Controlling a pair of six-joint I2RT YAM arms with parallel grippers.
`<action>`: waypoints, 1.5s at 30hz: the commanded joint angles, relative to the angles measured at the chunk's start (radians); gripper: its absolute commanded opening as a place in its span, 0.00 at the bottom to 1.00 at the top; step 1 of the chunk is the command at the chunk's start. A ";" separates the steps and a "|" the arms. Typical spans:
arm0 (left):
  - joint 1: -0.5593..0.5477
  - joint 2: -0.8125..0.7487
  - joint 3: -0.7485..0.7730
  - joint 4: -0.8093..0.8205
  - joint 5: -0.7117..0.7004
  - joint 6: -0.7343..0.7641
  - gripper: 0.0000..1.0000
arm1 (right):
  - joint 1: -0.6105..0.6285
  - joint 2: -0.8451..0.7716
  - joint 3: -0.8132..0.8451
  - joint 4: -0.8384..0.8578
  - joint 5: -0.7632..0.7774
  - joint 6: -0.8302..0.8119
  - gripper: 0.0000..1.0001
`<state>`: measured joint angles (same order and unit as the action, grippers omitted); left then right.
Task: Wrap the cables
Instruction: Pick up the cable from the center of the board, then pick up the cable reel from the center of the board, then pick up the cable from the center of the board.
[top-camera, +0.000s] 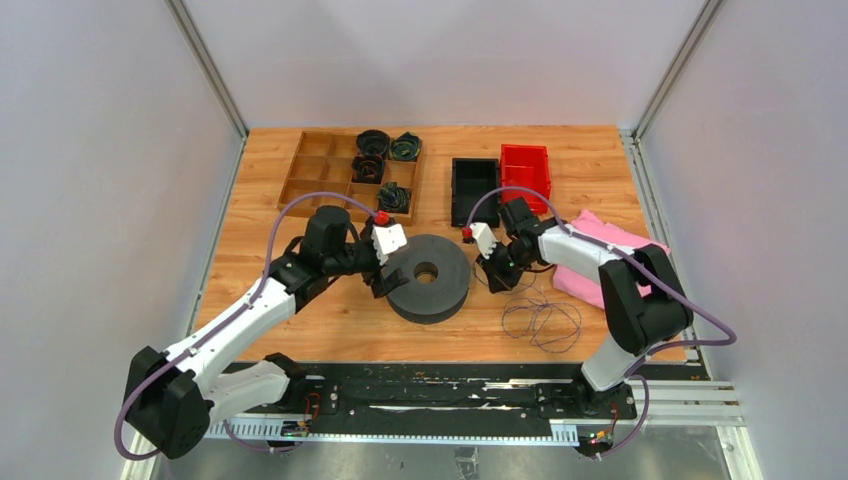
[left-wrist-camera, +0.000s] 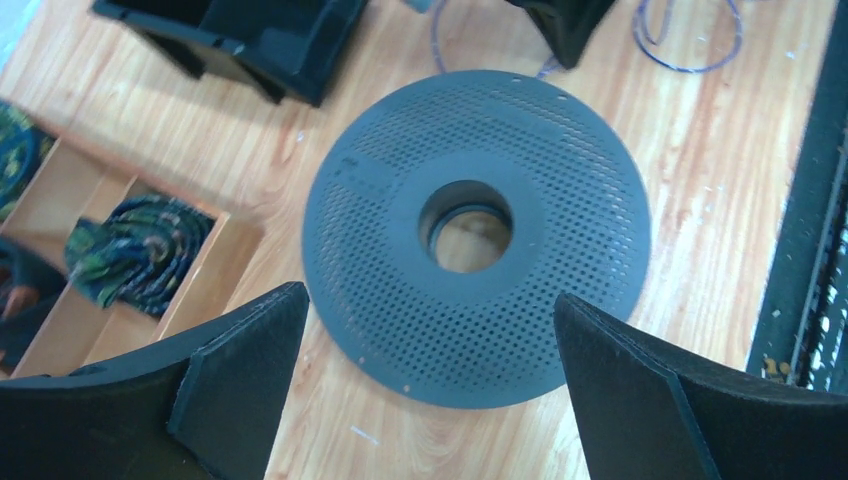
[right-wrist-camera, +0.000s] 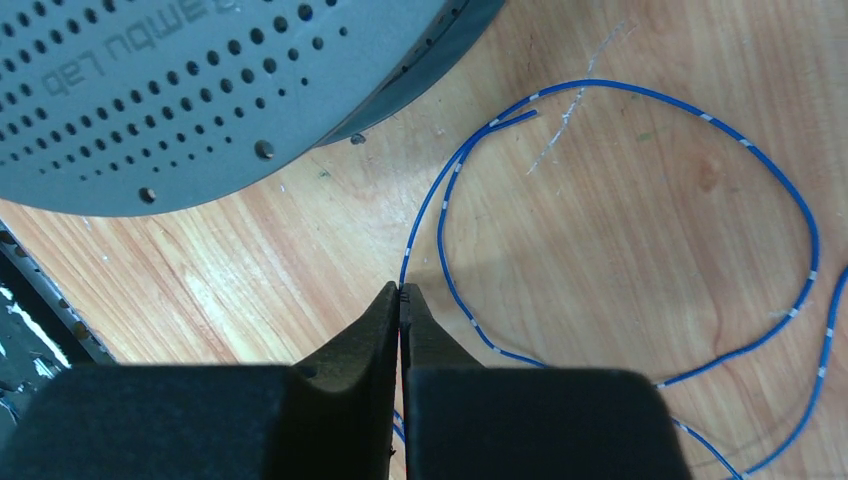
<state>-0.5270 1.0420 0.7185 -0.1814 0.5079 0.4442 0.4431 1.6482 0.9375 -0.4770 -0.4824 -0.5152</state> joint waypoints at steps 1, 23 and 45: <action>-0.066 0.046 0.032 -0.061 0.110 0.120 0.98 | 0.011 -0.076 0.006 -0.037 0.016 -0.003 0.01; -0.335 0.406 0.196 -0.206 -0.165 0.263 0.98 | -0.004 -0.170 0.057 -0.178 0.067 0.109 0.01; -0.357 0.458 0.264 -0.289 -0.164 0.165 0.72 | -0.023 -0.227 0.059 -0.164 0.071 0.110 0.01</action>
<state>-0.8738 1.5295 0.9474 -0.4477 0.3058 0.6613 0.4316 1.4502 0.9955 -0.6285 -0.4179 -0.4129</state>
